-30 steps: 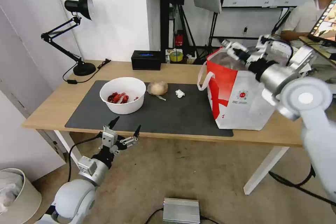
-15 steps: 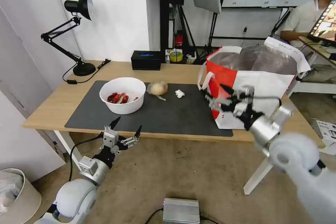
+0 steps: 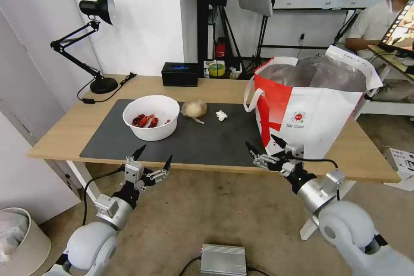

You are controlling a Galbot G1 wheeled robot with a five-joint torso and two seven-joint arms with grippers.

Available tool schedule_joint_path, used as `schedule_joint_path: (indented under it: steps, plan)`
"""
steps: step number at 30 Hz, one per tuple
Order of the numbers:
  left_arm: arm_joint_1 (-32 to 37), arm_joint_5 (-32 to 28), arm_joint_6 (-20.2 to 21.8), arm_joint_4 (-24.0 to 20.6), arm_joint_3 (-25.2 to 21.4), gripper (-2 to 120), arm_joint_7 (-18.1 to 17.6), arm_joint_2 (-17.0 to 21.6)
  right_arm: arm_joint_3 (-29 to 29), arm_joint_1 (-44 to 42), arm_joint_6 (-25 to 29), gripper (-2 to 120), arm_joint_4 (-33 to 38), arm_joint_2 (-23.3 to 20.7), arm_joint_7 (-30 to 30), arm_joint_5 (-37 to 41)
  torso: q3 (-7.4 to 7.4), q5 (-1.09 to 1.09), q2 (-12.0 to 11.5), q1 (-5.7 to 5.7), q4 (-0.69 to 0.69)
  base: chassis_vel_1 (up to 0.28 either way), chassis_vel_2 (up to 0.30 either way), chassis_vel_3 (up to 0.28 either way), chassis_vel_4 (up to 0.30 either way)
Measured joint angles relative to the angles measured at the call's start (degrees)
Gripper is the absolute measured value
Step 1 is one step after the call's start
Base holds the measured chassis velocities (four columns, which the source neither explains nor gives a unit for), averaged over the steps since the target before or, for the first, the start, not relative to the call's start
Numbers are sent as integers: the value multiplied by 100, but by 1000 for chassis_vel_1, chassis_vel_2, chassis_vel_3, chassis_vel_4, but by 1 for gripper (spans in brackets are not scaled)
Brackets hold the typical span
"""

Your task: Pick up the trash from the table and place it into the takeout bag.

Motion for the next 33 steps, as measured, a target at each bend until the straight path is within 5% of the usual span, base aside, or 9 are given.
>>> schedule_joint_path:
  steps: [22, 33]
  plan:
    - [105, 35, -71, 114, -55, 100, 112, -79, -190, -348, 214, 100, -189, 234, -7, -308, 0, 0, 0, 1, 0, 0, 0, 0, 0]
    - [-50, 40, -73, 196, 135, 100, 120, -38, -791, 404, -225, 100, -287, 288, 549, -59, 0, -1, 0, 1, -2, 0, 0, 0, 0]
